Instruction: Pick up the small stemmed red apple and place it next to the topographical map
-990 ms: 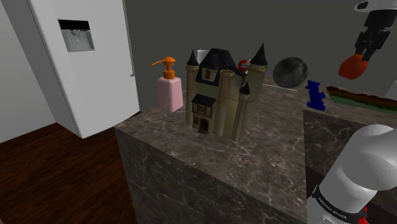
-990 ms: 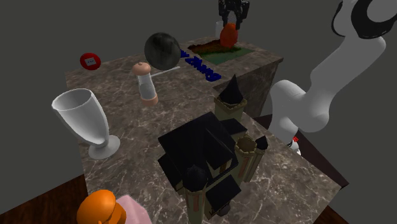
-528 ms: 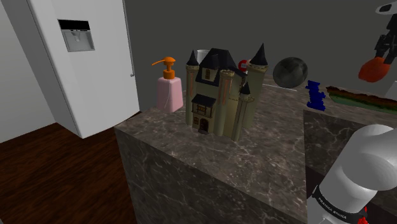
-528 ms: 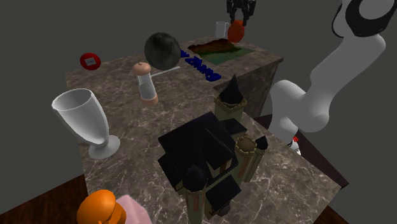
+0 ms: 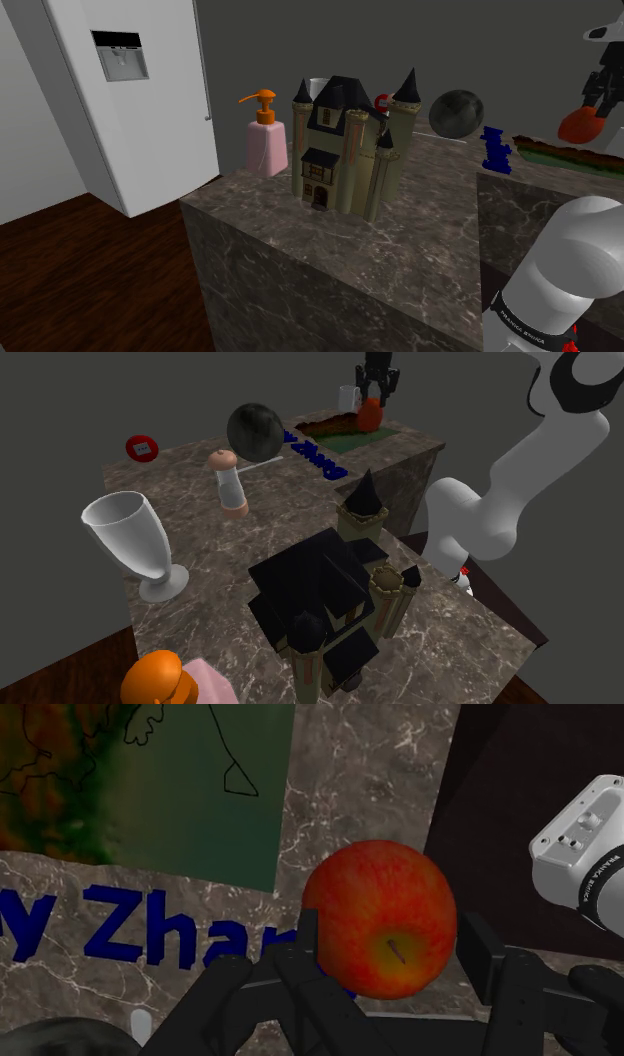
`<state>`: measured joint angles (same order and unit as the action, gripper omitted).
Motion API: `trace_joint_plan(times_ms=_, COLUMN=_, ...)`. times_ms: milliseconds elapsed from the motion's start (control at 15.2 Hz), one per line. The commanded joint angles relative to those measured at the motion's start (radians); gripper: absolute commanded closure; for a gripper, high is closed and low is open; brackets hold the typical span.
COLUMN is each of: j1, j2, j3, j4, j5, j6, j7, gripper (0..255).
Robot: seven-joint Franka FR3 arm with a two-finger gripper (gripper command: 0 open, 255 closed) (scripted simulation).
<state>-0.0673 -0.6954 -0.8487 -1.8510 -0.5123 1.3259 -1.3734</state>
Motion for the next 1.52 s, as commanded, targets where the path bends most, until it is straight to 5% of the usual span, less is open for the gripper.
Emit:
trace_joint_plan(times_ms=0, j1=-0.004, j2=-0.011, j3=-0.003, j4=-0.033, j5=-0.006, j6=0.024, j7=0.008, gripper=255)
trace_joint_plan(times_ms=1452, j1=-0.048, j2=-0.095, j3=-0.08, j4=-0.328, j5=-0.091, j6=0.249, j7=0.059, gripper=255)
